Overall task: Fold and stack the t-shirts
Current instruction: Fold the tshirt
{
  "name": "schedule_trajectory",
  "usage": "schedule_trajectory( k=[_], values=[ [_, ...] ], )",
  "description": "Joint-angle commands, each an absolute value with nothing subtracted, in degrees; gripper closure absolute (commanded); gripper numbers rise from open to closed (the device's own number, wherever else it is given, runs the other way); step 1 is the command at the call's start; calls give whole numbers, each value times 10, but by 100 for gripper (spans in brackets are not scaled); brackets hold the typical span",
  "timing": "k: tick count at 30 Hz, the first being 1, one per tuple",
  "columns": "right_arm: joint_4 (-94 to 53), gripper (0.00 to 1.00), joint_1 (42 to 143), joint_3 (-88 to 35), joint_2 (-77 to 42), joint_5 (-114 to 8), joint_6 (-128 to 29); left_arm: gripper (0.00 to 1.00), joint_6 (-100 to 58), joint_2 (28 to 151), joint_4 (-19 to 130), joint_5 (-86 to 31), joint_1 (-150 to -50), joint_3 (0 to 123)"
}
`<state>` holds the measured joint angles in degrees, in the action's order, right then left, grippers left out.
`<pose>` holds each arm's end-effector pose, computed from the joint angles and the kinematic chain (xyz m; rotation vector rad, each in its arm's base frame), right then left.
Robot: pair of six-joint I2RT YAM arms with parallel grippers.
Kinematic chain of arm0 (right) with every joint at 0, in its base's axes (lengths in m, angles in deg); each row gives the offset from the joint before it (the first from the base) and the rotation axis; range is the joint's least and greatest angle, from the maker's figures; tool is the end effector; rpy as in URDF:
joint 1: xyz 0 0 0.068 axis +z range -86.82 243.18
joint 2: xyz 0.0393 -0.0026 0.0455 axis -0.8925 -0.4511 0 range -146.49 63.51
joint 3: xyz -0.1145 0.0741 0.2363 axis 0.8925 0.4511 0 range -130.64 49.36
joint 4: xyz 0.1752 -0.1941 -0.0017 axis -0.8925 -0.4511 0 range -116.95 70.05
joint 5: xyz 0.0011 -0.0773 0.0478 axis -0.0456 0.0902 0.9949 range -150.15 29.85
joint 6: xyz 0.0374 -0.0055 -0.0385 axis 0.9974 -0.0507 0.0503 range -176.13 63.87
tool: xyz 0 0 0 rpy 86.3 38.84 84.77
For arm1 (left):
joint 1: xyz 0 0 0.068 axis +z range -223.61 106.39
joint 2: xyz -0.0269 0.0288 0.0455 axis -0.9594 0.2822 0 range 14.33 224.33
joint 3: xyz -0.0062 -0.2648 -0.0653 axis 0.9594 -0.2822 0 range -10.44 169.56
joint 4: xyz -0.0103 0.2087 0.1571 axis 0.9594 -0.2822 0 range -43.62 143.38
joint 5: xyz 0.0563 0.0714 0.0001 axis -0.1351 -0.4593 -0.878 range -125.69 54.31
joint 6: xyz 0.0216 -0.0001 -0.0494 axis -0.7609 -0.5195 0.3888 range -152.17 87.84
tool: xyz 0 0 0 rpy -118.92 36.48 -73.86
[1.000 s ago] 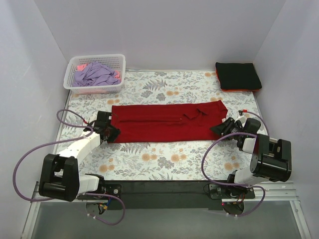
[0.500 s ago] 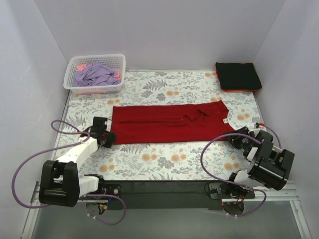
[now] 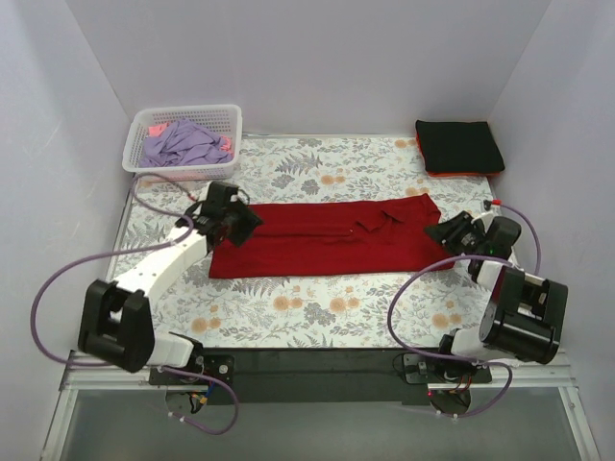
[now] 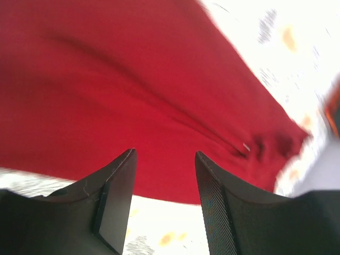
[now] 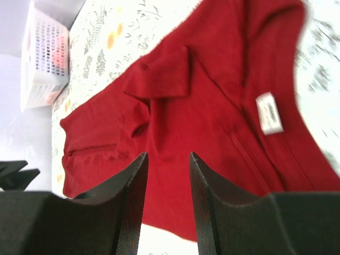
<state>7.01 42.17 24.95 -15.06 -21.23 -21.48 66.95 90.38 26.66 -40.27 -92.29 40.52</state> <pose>0.2417 -0.0688 0.1623 0.5487 1.9566 0.8409 0.2581 -0.0842 0.2341 -1.7310 1.9905 -0.7275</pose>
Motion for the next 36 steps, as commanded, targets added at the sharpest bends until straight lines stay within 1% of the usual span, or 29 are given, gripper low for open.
schedule_trajectory(
  k=[1, 3, 4, 6, 8, 14, 15, 19, 29, 36],
  values=[
    [71, 56, 462, 184, -197, -216, -205, 55, 673, 987, 310, -348, -986, 481],
    [71, 56, 476, 163, -238, -216, -202, 56, 672, 1027, 325, -336, -1025, 542],
    [72, 57, 487, 152, -251, -213, -200, 57, 675, 1069, 328, -333, -1037, 564],
    [75, 57, 496, 132, -280, -216, -199, 59, 679, 1110, 346, -330, -1072, 597],
    [76, 57, 507, 123, -292, -224, -202, 60, 679, 1169, 356, -318, -1097, 649],
    [80, 57, 518, 91, -326, -226, -202, 61, 679, 1287, 358, -309, -1149, 796],
    [79, 57, 518, 88, -332, -227, -203, 61, 681, 1314, 357, -309, -1154, 808],
    [82, 57, 520, 76, -347, -224, -203, 61, 695, 1359, 357, -314, -1168, 843],
    [87, 57, 525, 66, -374, -232, -205, 62, 710, 1441, 365, -333, -1185, 895],
    [91, 57, 526, 59, -389, -233, -204, 62, 718, 1455, 377, -331, -1192, 905]
  ],
)
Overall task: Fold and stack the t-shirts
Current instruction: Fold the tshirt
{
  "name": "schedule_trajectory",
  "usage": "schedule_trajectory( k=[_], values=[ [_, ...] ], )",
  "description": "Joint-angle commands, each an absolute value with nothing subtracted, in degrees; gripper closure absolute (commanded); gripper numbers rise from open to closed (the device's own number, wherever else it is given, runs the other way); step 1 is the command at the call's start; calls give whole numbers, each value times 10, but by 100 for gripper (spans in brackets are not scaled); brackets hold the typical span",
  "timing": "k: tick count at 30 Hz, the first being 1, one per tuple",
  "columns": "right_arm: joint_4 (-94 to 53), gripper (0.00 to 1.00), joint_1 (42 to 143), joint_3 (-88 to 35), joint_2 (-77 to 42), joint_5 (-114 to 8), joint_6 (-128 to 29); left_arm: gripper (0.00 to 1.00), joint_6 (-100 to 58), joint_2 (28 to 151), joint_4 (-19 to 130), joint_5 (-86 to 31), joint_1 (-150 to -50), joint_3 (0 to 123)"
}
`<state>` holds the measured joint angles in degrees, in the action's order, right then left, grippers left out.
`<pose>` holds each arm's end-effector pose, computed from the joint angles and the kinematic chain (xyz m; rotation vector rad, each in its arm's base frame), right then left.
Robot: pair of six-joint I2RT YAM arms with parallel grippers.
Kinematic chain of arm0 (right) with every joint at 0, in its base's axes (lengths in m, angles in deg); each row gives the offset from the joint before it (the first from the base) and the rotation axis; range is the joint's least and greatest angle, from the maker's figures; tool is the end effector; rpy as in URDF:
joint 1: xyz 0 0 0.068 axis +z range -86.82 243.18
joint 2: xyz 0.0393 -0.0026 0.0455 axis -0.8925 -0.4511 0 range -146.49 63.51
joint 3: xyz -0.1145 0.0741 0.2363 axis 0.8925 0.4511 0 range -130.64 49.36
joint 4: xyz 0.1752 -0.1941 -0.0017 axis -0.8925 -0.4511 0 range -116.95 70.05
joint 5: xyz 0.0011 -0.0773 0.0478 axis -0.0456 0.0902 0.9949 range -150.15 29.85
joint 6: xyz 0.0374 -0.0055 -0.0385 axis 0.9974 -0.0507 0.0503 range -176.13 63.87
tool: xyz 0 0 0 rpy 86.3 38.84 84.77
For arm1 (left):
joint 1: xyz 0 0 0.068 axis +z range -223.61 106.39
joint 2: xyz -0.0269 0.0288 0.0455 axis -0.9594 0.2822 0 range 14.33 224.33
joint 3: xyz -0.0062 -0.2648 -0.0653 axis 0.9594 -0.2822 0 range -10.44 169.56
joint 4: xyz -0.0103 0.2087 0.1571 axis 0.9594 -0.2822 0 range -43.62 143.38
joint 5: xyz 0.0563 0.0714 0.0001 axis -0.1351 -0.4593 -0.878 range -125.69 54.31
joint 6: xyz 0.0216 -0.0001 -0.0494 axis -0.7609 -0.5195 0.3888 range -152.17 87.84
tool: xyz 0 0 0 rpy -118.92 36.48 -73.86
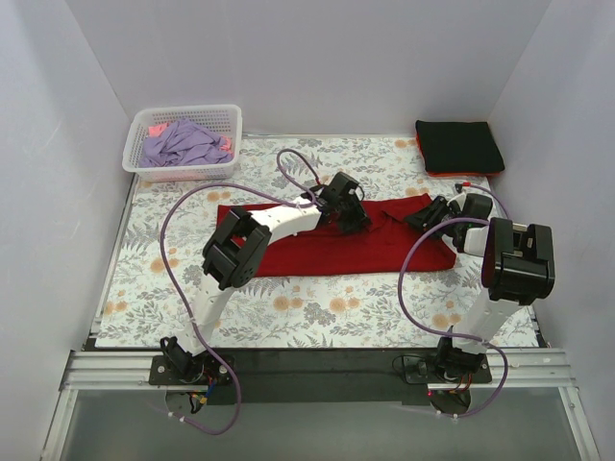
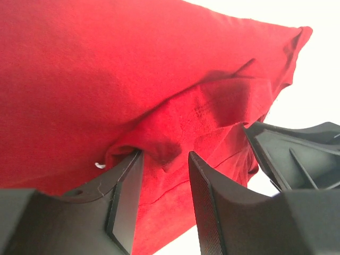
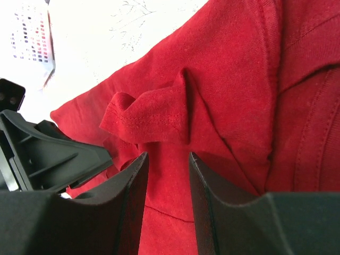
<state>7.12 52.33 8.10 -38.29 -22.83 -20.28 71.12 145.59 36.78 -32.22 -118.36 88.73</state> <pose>0.3303 -0.0413 0.1317 0.4903 2.1126 0.9519 0.3578 -0.3576 0.1503 -1.3478 2.4708 -1.0436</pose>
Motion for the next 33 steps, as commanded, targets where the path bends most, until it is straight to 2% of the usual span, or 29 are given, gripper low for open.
schedule_trajectory(
  k=[1, 11, 14, 22, 26, 29, 32, 33],
  values=[
    [91, 57, 525, 59, -391, -233, -204, 62, 719, 1456, 378, -331, -1193, 905],
    [100, 57, 527, 45, -413, -232, -198, 67, 724, 1463, 386, -330, -1195, 908],
    [103, 58, 528, 41, -423, -231, -197, 72, 726, 1463, 387, -329, -1195, 905],
    [108, 59, 536, 29, -444, -224, -197, 97, 719, 1441, 390, -344, -1195, 892],
    [110, 62, 538, 23, -451, -225, -197, 100, 717, 1438, 391, -343, -1195, 891],
    [111, 65, 540, 20, -455, -221, -194, 100, 717, 1435, 391, -343, -1195, 890],
    [110, 74, 540, 21, -449, -224, -196, 100, 717, 1434, 391, -341, -1194, 890],
    [109, 82, 540, 20, -446, -226, -195, 100, 717, 1434, 391, -340, -1194, 888]
  ],
)
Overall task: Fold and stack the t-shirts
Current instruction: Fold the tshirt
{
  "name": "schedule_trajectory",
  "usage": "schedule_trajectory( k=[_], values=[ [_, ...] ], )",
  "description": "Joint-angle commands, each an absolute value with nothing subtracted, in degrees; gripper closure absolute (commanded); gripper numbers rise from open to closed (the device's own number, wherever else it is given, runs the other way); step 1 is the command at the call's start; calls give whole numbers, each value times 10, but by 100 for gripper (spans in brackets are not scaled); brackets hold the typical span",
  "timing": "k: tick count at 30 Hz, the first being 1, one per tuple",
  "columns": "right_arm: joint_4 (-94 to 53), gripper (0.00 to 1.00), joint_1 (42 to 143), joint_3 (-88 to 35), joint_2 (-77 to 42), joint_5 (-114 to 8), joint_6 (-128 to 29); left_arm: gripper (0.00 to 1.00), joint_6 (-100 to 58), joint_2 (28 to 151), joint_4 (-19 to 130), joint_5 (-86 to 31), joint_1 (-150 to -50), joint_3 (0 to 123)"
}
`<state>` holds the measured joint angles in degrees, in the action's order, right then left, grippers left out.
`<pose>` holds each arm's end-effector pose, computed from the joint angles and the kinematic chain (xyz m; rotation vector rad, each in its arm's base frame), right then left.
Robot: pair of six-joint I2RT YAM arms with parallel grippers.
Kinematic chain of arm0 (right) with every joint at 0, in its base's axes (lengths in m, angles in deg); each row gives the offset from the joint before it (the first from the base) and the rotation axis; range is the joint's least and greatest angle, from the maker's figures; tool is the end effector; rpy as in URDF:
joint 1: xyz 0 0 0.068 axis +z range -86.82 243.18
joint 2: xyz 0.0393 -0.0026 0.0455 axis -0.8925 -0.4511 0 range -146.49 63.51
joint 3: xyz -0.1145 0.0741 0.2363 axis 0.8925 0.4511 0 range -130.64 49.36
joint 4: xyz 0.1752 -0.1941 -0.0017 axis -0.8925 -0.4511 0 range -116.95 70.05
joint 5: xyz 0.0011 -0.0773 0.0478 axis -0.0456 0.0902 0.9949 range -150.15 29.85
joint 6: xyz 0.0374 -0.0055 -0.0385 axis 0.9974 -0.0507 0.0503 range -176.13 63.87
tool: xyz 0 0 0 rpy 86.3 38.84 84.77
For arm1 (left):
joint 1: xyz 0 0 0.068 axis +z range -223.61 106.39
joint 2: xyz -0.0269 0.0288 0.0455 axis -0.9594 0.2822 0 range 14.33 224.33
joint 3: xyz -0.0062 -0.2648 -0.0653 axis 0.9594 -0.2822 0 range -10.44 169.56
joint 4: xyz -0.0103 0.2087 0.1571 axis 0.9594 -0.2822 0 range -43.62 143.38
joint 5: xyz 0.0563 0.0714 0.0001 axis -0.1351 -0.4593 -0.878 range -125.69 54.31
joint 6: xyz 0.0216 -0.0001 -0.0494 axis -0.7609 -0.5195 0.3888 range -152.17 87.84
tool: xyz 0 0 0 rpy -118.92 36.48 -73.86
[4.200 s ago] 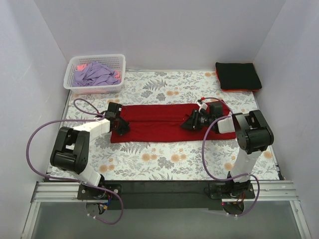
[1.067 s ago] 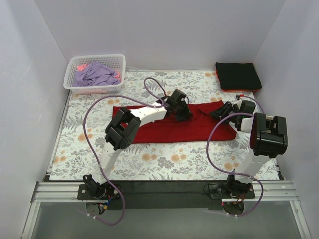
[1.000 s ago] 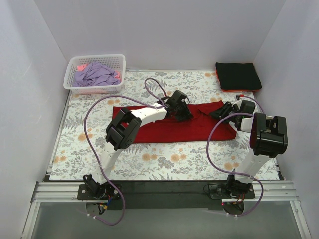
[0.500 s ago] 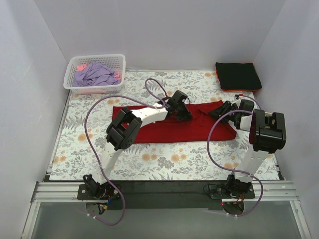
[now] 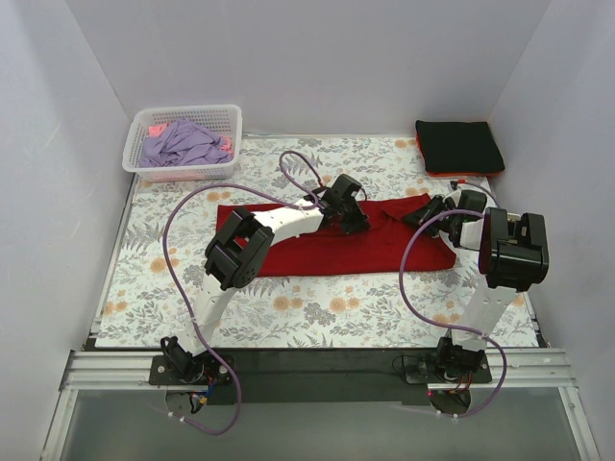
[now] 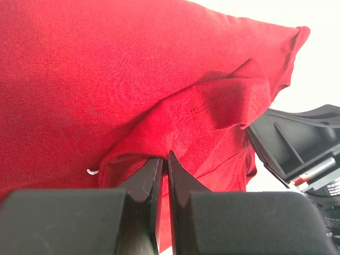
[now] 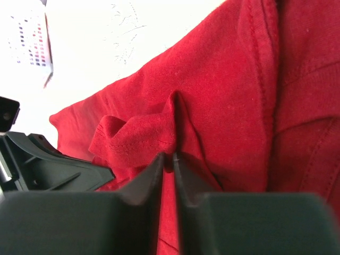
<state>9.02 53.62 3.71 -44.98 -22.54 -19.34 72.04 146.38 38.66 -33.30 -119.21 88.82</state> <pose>0.3526 -0.0373 0.1164 0.4869 2.1275 0.9802 0.3554 -0.3649 0.1464 -1.3478 2.4479 -1.0643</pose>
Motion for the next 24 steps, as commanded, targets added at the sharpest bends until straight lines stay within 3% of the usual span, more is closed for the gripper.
schedule_trajectory(
  k=[1, 3, 24],
  values=[
    [108, 89, 539, 18, -442, -227, -196, 100, 717, 1432, 391, -339, -1194, 887],
    [106, 99, 537, 18, -430, -231, -196, 100, 715, 1428, 391, -340, -1193, 883],
    [-2, 99, 510, -66, -378, -246, -257, 100, 731, 1362, 410, -378, -1186, 819]
  ],
)
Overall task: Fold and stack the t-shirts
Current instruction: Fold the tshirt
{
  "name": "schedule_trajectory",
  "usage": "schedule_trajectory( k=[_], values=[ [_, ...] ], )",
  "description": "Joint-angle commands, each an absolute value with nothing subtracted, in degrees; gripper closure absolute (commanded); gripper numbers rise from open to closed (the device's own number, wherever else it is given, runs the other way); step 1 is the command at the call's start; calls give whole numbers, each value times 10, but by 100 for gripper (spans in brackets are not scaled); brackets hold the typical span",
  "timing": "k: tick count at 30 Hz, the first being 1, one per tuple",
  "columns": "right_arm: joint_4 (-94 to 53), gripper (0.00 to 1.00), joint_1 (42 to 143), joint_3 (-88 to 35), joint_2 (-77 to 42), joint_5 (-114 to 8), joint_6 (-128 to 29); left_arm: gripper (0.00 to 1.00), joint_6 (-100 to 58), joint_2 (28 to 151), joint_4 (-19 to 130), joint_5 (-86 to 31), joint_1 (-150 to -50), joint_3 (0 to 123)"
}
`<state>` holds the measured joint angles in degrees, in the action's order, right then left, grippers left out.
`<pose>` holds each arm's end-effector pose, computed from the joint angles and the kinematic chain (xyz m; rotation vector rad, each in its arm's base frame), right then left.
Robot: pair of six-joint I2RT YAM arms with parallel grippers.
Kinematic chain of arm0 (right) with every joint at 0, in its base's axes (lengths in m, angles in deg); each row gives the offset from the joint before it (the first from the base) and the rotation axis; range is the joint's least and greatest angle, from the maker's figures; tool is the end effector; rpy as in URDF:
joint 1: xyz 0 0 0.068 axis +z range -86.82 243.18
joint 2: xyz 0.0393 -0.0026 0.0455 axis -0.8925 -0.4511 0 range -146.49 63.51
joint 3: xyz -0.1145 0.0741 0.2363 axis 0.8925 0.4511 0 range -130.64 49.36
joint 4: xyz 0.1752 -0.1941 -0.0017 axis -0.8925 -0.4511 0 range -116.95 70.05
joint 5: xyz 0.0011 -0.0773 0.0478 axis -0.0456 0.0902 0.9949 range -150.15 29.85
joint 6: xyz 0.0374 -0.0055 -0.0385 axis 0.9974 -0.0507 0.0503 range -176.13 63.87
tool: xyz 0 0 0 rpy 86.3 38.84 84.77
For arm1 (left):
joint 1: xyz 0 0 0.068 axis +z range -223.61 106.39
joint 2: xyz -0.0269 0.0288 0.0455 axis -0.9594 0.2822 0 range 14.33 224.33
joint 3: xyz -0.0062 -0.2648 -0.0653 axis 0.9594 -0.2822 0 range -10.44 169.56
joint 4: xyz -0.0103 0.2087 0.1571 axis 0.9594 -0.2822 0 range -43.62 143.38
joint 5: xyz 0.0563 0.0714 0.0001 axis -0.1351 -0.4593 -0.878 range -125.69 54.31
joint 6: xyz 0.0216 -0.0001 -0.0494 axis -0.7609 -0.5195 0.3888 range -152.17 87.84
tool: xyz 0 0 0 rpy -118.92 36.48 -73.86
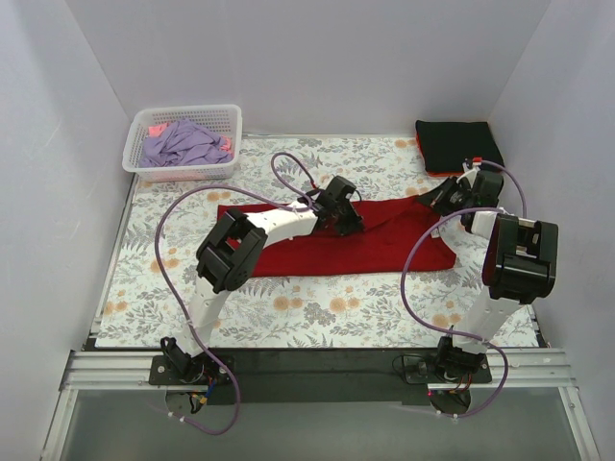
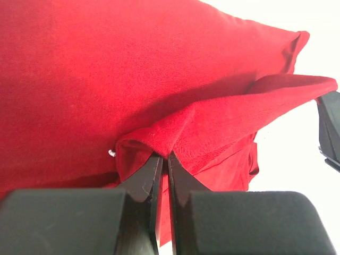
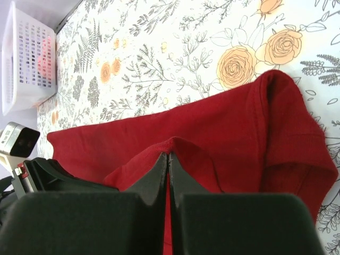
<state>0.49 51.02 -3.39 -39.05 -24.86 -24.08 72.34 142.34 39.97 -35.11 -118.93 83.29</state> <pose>0.3673 -0.0581 0.1722 0.4192 2.0467 0.8509 0.3462 -0.3505 0.1520 -1.3651 2.4148 -1.0403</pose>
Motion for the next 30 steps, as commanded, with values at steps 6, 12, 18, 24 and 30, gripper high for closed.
schedule_trajectory(
  k=[6, 12, 18, 24, 30],
  values=[
    [-13, 99, 510, -87, -378, -236, -262, 100, 744, 1342, 425, -391, -1185, 794],
    [-40, 99, 511, -108, -397, -225, -270, 100, 756, 1340, 428, -396, -1185, 784],
    [-68, 99, 511, -122, -428, -218, -277, 100, 756, 1351, 428, -392, -1184, 784],
    [-83, 99, 511, -126, -446, -220, -284, 100, 760, 1373, 421, -383, -1181, 786],
    [-93, 99, 511, -133, -436, -211, -284, 100, 756, 1373, 418, -380, -1179, 793]
  ],
)
